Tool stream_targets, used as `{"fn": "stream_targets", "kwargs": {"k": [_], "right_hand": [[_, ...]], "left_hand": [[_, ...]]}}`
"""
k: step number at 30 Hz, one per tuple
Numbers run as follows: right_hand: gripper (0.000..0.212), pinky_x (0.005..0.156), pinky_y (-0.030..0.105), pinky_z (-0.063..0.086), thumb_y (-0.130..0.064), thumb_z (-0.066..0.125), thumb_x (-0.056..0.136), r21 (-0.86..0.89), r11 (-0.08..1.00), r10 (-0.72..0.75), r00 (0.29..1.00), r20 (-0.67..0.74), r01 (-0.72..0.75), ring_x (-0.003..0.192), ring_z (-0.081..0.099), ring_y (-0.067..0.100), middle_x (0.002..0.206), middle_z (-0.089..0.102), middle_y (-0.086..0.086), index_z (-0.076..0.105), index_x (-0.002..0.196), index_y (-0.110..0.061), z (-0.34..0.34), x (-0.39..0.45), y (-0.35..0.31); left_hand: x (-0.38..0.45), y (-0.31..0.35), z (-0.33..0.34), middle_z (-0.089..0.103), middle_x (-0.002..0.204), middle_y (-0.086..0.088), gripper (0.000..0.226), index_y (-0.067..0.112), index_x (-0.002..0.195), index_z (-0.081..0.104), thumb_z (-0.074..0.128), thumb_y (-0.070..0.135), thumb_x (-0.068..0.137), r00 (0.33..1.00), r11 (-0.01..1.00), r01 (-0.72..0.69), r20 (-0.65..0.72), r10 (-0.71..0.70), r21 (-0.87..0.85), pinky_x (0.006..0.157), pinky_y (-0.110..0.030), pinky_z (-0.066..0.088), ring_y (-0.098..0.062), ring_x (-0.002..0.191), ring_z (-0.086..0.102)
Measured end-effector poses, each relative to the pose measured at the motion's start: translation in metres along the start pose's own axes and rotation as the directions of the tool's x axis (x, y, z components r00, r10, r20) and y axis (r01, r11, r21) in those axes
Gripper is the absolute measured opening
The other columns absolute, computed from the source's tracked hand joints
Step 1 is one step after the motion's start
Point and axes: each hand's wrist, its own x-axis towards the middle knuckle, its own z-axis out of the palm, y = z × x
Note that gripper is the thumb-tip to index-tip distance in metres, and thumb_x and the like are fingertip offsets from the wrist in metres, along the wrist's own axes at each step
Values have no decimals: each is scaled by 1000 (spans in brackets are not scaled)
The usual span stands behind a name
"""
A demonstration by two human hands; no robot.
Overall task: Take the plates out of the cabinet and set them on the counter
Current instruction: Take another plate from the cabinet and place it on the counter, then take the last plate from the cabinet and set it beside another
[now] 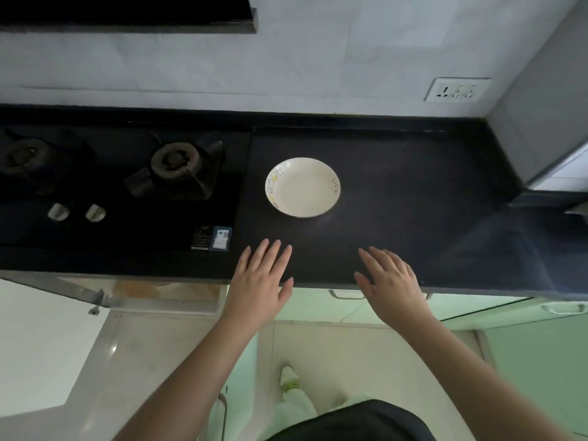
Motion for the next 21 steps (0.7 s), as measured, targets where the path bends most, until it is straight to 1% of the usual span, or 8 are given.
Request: {"fn": "stream_targets", "kwargs": {"k": [2,6,9,11,13,16,19,21], "right_hand": [[56,117,40,19,-49,30,100,-7,1000,-17,1000,-12,17,144,25,24,155,34,0,29,150,-26,-3,-20,3],[56,117,41,21,-49,32,99,-41,997,-70,996,-49,68,143,28,25,154,37,2,31,150,-25,-7,-64,14],[57,116,43,24,-49,33,98,-57,993,-104,992,-70,101,141,32,27,152,40,3,34,149,-24,-8,-103,27],[56,114,43,27,-49,33,97,-52,992,-118,989,-94,113,139,37,28,149,44,5,38,147,-22,-6,-130,35],[58,114,44,26,-50,30,96,-44,991,-128,988,-92,125,139,37,30,149,44,6,38,147,-22,-4,-156,39],[60,118,43,21,-51,27,97,-23,990,-141,989,-45,140,143,28,28,155,36,5,30,150,-23,-1,-189,38],[61,119,43,18,-52,25,97,-13,983,-182,983,-32,181,145,26,28,156,34,5,26,152,-24,1,-213,26],[61,119,42,16,-52,24,98,-7,978,-207,978,-28,206,145,24,27,156,32,4,24,152,-24,2,-225,14]], "left_hand": [[-19,5,-5,44,151,-9,61,20,148,38,24,48,95,999,999,32,29,-33,28,116,-51,25,-29,143,33],[-64,22,-15,29,159,-3,62,27,153,22,13,54,98,987,989,122,95,-130,80,119,-47,10,-24,149,16],[-102,57,-26,26,161,-2,67,27,154,21,5,56,95,978,982,172,106,-179,76,120,-46,7,-23,150,13],[-130,82,-30,23,161,0,67,28,155,18,4,56,96,974,981,189,118,-194,53,120,-45,4,-22,150,11],[-156,103,-35,21,162,1,68,30,155,15,1,57,94,969,978,201,134,-207,57,120,-43,2,-21,150,10],[-193,122,-46,21,162,2,71,30,154,17,-1,58,92,963,974,216,151,-225,74,120,-43,3,-21,150,11],[-228,124,-56,27,160,0,70,28,153,27,5,58,93,952,962,269,134,-274,52,120,-46,11,-23,149,18],[-253,118,-60,29,159,0,67,27,152,30,11,57,95,940,949,313,131,-314,27,119,-48,13,-25,148,20]]}}
